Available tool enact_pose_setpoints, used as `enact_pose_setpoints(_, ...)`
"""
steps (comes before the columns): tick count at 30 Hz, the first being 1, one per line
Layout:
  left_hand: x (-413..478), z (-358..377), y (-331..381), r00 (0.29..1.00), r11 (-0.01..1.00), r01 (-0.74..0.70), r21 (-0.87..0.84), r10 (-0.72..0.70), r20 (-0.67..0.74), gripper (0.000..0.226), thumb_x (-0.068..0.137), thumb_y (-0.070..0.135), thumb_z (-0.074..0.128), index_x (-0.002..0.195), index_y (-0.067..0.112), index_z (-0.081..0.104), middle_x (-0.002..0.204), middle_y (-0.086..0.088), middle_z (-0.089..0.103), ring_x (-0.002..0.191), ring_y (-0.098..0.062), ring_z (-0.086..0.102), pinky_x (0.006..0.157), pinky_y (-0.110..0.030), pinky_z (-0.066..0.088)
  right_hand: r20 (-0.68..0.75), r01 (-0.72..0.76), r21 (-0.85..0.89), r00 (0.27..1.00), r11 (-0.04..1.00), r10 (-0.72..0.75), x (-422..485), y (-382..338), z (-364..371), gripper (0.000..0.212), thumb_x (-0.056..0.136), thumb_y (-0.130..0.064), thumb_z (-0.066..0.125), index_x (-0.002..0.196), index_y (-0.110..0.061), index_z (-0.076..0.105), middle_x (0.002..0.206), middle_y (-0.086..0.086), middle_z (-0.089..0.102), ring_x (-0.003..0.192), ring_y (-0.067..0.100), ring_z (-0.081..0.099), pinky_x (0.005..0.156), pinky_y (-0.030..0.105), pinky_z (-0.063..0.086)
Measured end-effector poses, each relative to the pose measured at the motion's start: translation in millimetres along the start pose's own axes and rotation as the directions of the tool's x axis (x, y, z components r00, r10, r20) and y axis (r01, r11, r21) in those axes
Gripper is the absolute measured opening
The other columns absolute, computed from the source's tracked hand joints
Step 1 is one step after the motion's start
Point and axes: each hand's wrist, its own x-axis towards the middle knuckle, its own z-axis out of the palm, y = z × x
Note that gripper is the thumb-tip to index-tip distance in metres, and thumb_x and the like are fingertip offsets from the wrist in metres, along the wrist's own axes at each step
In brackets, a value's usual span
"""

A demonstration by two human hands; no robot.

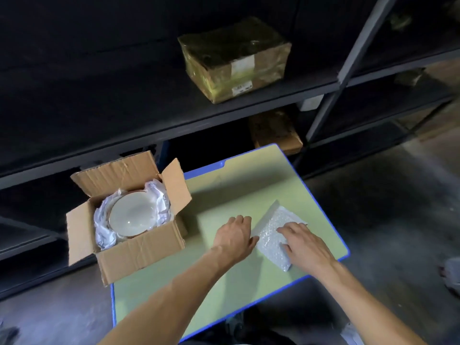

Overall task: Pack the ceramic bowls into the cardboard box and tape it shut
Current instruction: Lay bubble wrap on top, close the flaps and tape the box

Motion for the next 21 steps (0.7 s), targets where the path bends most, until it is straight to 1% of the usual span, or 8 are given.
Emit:
enact_pose_setpoints(3,17.5,6.9,6.2,0.996,0.999,0.033,0.017,-0.034,0.084,0.048,0.1,0.048,0.048,0.131,0.012,0.045,0.121,-0.009,0.059,0.113,-0.03,0.055,0.087,-0.039,0.045,0.023,-0.05,0.022,0.999,0.999,0.049,-4.9,6.2,12.5,0.047,0.103,-0.03,0.04,0.15,-0.028,0.035,0.149,-0.005,0.036,0.135,0.022,0.035,0.096,0.034,0.048)
enact_pose_setpoints(5,26.2,13.0,9.4,0.988,0.998,0.065,0.025,-0.067,0.136,0.044,0.101,0.047,0.048,0.127,0.012,0.047,0.117,-0.009,0.063,0.109,-0.032,0.06,0.08,-0.037,0.043,0.045,-0.067,0.034,0.997,0.997,0.065,-7.3,8.0,18.7,0.05,0.102,-0.028,0.042,0.151,-0.027,0.032,0.151,-0.003,0.032,0.135,0.023,0.034,0.096,0.035,0.048)
enact_pose_setpoints(8,32.0,22.2,12.8,0.984,0.994,0.108,0.003,-0.108,0.143,0.019,0.1,0.029,0.048,0.11,0.015,0.055,0.109,-0.008,0.067,0.098,-0.032,0.062,0.071,-0.032,0.04,0.094,-0.071,0.038,0.993,0.997,0.067,-11.4,11.3,26.0,0.056,0.099,-0.022,0.044,0.153,-0.024,0.027,0.152,-0.002,0.028,0.134,0.024,0.032,0.096,0.036,0.047)
enact_pose_setpoints(9,31.5,23.8,13.4,0.984,0.993,0.118,-0.011,-0.116,0.134,0.014,0.098,0.022,0.046,0.103,0.015,0.057,0.106,-0.007,0.068,0.095,-0.031,0.062,0.07,-0.032,0.039,0.105,-0.068,0.038,0.992,0.997,0.064,-12.7,12.6,28.4,0.056,0.099,-0.021,0.045,0.152,-0.023,0.027,0.151,-0.002,0.028,0.133,0.024,0.032,0.095,0.035,0.047)
enact_pose_setpoints(11,27.2,23.7,13.8,0.986,0.991,0.129,-0.04,-0.124,0.109,0.014,0.096,0.018,0.042,0.094,0.016,0.056,0.099,-0.007,0.068,0.086,-0.03,0.059,0.066,-0.031,0.037,0.105,-0.064,0.043,0.993,0.997,0.059,-13.8,14.7,32.1,0.056,0.099,-0.022,0.045,0.152,-0.023,0.027,0.15,-0.002,0.029,0.131,0.024,0.033,0.095,0.034,0.046)
enact_pose_setpoints(14,16.2,16.0,10.0,0.991,0.986,0.134,-0.101,-0.131,0.042,0.009,0.096,0.018,0.041,0.09,0.016,0.047,0.091,-0.012,0.066,0.073,-0.031,0.05,0.062,-0.031,0.035,0.071,-0.061,0.06,0.996,0.996,0.057,-8.3,11.9,28.9,0.056,0.099,-0.022,0.045,0.152,-0.023,0.027,0.152,-0.002,0.028,0.134,0.024,0.032,0.096,0.034,0.046)
enact_pose_setpoints(17,3.4,5.0,0.2,0.987,0.963,0.143,-0.227,-0.155,-0.034,0.014,0.097,0.021,0.041,0.094,0.012,0.051,0.083,-0.015,0.065,0.069,-0.037,0.05,0.058,-0.034,0.035,-0.01,-0.053,0.069,0.998,0.996,0.054,3.9,5.0,16.4,0.055,0.1,-0.027,0.045,0.152,-0.023,0.027,0.151,-0.002,0.029,0.136,0.023,0.03,0.096,0.035,0.047)
enact_pose_setpoints(21,-18.4,-18.4,-9.5,0.976,0.912,0.122,-0.392,-0.182,-0.12,0.019,0.098,0.021,0.043,0.081,0.012,0.043,0.07,-0.014,0.059,0.069,-0.042,0.052,0.055,-0.04,0.035,-0.103,-0.007,0.101,0.995,0.995,0.018,19.1,-5.1,-7.3,0.06,0.099,-0.037,0.049,0.152,-0.022,0.025,0.152,-0.002,0.028,0.132,0.023,0.031,0.093,0.036,0.048)
